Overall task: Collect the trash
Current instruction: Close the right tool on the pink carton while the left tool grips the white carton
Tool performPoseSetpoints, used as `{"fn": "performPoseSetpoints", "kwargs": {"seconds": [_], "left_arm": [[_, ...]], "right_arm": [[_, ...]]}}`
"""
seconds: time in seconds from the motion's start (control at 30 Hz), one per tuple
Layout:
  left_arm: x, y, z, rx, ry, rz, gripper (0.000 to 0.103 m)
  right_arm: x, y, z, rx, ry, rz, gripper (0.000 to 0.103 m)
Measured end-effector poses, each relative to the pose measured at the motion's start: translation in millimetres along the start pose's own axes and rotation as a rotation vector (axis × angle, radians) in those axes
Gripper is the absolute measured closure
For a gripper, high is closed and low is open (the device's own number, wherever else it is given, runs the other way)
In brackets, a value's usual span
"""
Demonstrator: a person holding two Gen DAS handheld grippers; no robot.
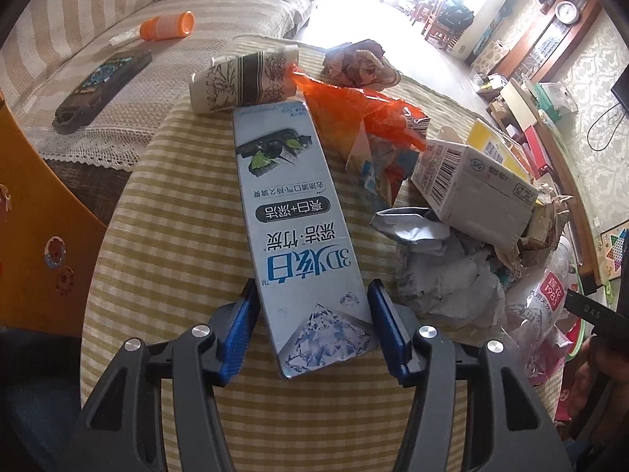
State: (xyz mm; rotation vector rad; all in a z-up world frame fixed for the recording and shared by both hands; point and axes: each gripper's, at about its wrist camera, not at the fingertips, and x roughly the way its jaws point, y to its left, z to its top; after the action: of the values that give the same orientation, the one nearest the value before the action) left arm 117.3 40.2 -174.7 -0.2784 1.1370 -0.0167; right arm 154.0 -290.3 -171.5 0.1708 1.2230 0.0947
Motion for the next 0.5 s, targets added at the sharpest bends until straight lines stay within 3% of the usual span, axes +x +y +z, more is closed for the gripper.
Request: {"fn": "performPoseSetpoints", "kwargs": {"seconds": [0.07,0.13,0.5], "left_arm": [[7,-1,3,0.018,-0.004,0.012,0.039],[7,-4,4,0.022,-0.002,0.018,0.048],[-43,0,0,0.052,-0.097,0.054,0.055]], "right_arm": [[1,1,1,-0.005,-0.001,-0.004,0.037],[0,0,1,-0.002,-0.003,-0.002,0.037],[-36,7,-4,0.004,-0.051,0.012,0.04]]}}
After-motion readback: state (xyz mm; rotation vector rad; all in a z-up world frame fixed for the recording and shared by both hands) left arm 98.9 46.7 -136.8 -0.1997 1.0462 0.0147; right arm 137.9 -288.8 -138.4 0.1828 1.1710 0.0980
